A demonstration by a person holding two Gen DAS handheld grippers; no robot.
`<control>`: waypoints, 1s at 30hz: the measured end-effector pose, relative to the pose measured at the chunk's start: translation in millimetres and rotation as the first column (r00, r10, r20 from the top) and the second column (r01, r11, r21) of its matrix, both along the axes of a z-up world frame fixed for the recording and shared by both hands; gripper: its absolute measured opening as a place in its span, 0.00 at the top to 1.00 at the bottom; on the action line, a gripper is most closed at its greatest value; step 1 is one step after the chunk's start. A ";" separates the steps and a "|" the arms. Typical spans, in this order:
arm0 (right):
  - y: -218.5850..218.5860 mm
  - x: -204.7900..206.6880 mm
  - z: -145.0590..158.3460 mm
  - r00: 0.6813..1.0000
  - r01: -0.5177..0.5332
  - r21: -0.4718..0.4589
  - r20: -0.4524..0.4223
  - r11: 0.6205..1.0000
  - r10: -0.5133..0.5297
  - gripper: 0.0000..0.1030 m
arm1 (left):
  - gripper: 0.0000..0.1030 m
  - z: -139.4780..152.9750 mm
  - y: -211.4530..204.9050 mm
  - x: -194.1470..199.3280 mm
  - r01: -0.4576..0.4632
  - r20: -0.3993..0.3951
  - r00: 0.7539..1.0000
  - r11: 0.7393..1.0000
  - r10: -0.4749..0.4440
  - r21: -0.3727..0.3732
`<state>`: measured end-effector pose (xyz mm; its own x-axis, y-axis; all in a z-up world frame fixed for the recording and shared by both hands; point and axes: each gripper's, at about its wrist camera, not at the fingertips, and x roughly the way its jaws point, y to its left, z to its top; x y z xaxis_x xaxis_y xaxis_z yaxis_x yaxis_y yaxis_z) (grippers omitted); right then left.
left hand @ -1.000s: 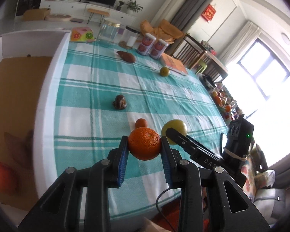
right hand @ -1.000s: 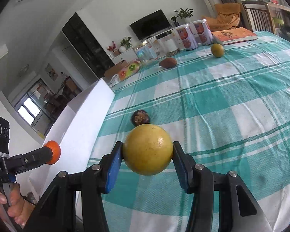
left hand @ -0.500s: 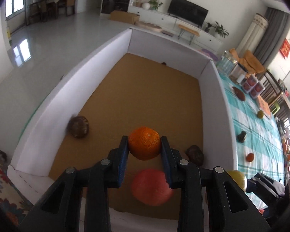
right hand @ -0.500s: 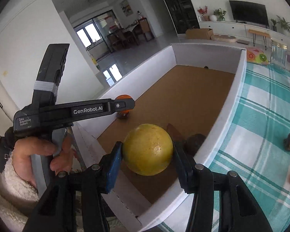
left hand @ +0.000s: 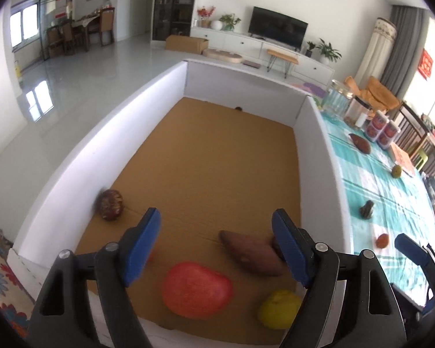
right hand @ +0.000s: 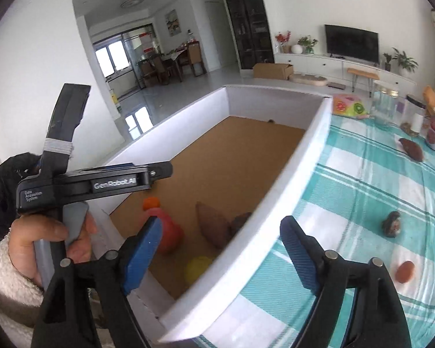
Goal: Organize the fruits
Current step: 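Carry the orange and citrus over the box and open both grippers, then move both empty grippers back over the fruits on the table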
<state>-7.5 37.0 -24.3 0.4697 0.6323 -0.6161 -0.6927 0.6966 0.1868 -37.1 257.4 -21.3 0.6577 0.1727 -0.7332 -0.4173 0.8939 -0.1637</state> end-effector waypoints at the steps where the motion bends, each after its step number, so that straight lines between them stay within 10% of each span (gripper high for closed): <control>1: -24.9 4.0 -3.8 0.997 0.073 0.014 0.015 0.997 -0.073 0.07 | 0.21 3.8 -13.0 3.9 0.033 0.018 0.999 0.999 -0.033 -0.005; 5: -140.3 35.2 -35.4 0.904 0.428 0.001 0.003 0.904 -0.428 0.02 | 0.21 17.0 -74.1 13.7 0.210 0.080 0.975 0.978 -0.208 -0.009; 8: -227.0 63.5 -68.9 0.745 0.663 -0.065 -0.037 0.746 -0.666 0.02 | 0.21 17.2 -127.1 23.1 0.369 0.082 0.927 0.929 -0.367 -0.014; 10: -281.0 73.8 -81.6 0.608 0.780 -0.023 -0.213 0.626 -0.765 0.02 | 0.21 10.3 -159.4 31.7 0.461 0.058 0.887 0.887 -0.458 -0.037; 13: -308.3 71.3 -83.8 0.541 0.831 0.024 -0.267 0.555 -0.798 0.02 | 0.21 -9.5 -197.0 46.8 0.545 0.015 0.838 0.837 -0.545 -0.058; 30: -287.6 74.1 -99.8 0.540 0.817 -0.113 -0.198 0.566 -0.818 0.00 | 0.21 -104.0 -231.5 94.5 0.541 -0.117 0.840 0.834 -0.530 0.109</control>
